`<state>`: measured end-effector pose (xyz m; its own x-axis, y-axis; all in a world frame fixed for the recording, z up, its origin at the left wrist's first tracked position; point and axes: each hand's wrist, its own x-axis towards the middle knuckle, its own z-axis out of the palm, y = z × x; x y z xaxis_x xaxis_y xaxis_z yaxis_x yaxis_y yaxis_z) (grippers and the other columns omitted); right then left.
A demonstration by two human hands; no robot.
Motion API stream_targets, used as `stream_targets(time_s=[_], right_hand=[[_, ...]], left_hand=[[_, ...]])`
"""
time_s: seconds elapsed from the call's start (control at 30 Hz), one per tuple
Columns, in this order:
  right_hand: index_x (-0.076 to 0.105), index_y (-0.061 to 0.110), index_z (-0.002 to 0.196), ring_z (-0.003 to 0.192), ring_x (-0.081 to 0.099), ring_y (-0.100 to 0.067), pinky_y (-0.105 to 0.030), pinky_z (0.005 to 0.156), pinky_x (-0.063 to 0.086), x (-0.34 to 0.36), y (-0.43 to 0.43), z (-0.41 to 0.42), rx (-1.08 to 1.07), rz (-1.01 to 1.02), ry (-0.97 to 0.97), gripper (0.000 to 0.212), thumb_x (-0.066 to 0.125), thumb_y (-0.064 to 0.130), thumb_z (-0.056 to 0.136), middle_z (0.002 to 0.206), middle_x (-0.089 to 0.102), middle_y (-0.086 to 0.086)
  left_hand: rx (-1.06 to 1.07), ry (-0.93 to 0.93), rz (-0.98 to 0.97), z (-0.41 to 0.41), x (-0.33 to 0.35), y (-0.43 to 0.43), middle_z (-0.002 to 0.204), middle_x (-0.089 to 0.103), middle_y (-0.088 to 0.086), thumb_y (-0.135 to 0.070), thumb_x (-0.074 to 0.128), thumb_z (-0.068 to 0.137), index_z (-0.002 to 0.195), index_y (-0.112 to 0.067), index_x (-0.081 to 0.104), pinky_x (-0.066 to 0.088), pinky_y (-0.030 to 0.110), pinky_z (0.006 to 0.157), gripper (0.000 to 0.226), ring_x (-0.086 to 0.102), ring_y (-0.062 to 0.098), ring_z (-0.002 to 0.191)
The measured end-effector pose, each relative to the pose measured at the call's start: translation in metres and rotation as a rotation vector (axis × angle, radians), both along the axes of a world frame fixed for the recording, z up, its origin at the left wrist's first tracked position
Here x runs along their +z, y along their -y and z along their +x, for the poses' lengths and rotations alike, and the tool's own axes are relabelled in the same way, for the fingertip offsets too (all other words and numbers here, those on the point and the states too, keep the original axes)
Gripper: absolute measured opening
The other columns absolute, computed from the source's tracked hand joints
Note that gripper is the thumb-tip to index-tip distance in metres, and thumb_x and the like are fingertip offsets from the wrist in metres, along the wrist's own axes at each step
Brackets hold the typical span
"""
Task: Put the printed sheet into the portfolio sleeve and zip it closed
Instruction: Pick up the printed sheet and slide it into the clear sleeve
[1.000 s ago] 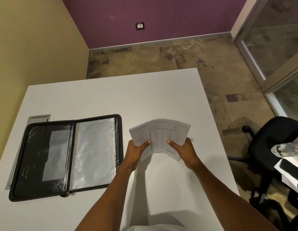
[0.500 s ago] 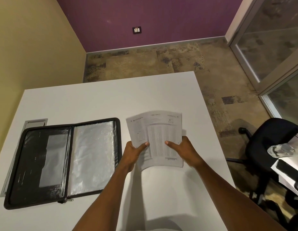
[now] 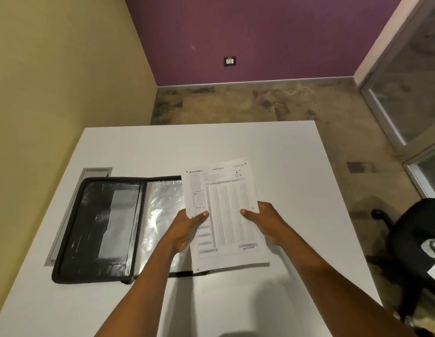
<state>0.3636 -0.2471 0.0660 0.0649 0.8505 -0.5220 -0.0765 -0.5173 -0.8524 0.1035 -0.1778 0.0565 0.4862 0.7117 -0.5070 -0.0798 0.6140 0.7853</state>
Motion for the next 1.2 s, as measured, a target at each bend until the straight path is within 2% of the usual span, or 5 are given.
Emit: stream_targets(time_s=[0.3, 0.6, 0.77, 0.97, 1.2], right_hand=[[0.073, 0.037, 0.108, 0.096, 0.076, -0.002, -0.013, 0.070, 0.058, -0.004, -0.033, -0.083, -0.041, -0.036, 0.003, 0.022, 0.072, 0.017, 0.097, 0.105, 0.079, 0.019], [0.068, 0.033, 0.113, 0.095, 0.073, 0.007, -0.007, 0.070, 0.055, -0.031, -0.083, -0.126, -0.035, -0.033, 0.079, 0.023, 0.067, 0.014, 0.100, 0.103, 0.077, 0.026], [0.077, 0.032, 0.105, 0.096, 0.078, -0.013, -0.021, 0.070, 0.062, -0.047, -0.110, -0.120, -0.076, -0.029, 0.104, 0.014, 0.070, 0.021, 0.099, 0.107, 0.080, 0.007], [0.073, 0.030, 0.112, 0.097, 0.078, -0.017, -0.035, 0.080, 0.065, -0.072, -0.134, -0.103, -0.111, -0.045, 0.151, 0.015, 0.070, 0.031, 0.098, 0.106, 0.080, 0.004], [0.074, 0.021, 0.110, 0.090, 0.080, -0.017, -0.024, 0.067, 0.063, -0.079, -0.146, -0.091, -0.242, -0.119, 0.101, 0.014, 0.073, 0.023, 0.096, 0.103, 0.081, 0.002]], left_hand=[[0.057, -0.205, -0.091, -0.093, -0.007, -0.033, 0.126, 0.077, 0.007, -0.015, 0.072, 0.098, 0.130, -0.012, 0.071, 0.054, 0.050, 0.106, 0.032, 0.072, 0.031, 0.120], [0.112, -0.338, -0.128, -0.136, -0.034, -0.095, 0.095, 0.082, 0.013, -0.005, 0.079, 0.091, 0.109, 0.004, 0.072, 0.059, 0.024, 0.054, 0.022, 0.079, 0.020, 0.067], [0.189, -0.367, -0.103, -0.139, -0.055, -0.142, 0.092, 0.077, 0.029, 0.004, 0.077, 0.089, 0.106, 0.008, 0.071, 0.063, 0.035, 0.061, 0.018, 0.076, 0.029, 0.067], [0.075, -0.827, 0.410, -0.140, -0.085, -0.192, 0.091, 0.074, 0.001, -0.010, 0.071, 0.094, 0.105, -0.015, 0.078, 0.055, 0.015, 0.072, 0.014, 0.067, 0.015, 0.082], [-0.333, -1.129, 0.845, -0.136, -0.109, -0.230, 0.107, 0.074, 0.004, -0.021, 0.065, 0.093, 0.103, -0.018, 0.082, 0.049, 0.036, 0.085, 0.020, 0.064, 0.028, 0.104]])
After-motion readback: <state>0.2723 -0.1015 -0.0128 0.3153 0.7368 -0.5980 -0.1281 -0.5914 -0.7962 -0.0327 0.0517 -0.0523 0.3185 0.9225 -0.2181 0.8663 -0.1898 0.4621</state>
